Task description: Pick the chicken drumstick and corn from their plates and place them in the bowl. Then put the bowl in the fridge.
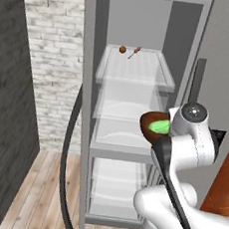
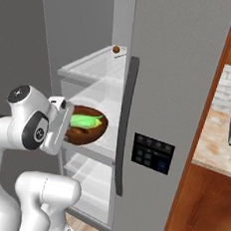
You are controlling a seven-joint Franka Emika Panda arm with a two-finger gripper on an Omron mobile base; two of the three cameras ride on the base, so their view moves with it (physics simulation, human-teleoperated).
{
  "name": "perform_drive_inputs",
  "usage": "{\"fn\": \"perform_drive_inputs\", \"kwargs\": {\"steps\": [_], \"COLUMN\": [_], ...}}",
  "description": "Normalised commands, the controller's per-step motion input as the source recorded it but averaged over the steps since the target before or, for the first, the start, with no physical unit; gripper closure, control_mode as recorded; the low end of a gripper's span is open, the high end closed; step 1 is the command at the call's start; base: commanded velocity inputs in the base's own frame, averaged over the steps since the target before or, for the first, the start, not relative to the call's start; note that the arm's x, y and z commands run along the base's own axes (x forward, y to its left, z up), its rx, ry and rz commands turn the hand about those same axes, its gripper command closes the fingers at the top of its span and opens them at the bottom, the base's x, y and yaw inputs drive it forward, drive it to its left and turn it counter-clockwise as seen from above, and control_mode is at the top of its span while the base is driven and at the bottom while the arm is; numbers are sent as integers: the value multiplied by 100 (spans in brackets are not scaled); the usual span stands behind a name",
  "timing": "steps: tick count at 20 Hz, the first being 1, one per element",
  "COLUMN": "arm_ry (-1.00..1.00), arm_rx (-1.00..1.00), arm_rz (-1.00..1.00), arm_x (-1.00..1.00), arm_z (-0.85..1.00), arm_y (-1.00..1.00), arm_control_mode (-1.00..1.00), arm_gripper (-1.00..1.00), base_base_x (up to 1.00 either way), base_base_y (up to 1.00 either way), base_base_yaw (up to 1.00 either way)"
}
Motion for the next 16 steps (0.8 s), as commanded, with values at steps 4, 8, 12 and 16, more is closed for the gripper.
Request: {"fn": "perform_drive_inputs", "kwargs": {"steps": [4,8,12,16], "arm_ry": [-16,-11,-22,-14], "arm_rx": [0,-1,-15,-21], "arm_rz": [18,27,9,-2], "arm_x": [-18,2,15,30], "arm_z": [35,33,28,32], "arm_y": [1,2,12,9], "arm_control_mode": [-100,-100,-100,-100], "arm_gripper": [100,100,100,100], "base_base_x": [0,0,0,0], "base_base_y": [0,0,0,0], "base_base_yaw": [0,0,0,0]}}
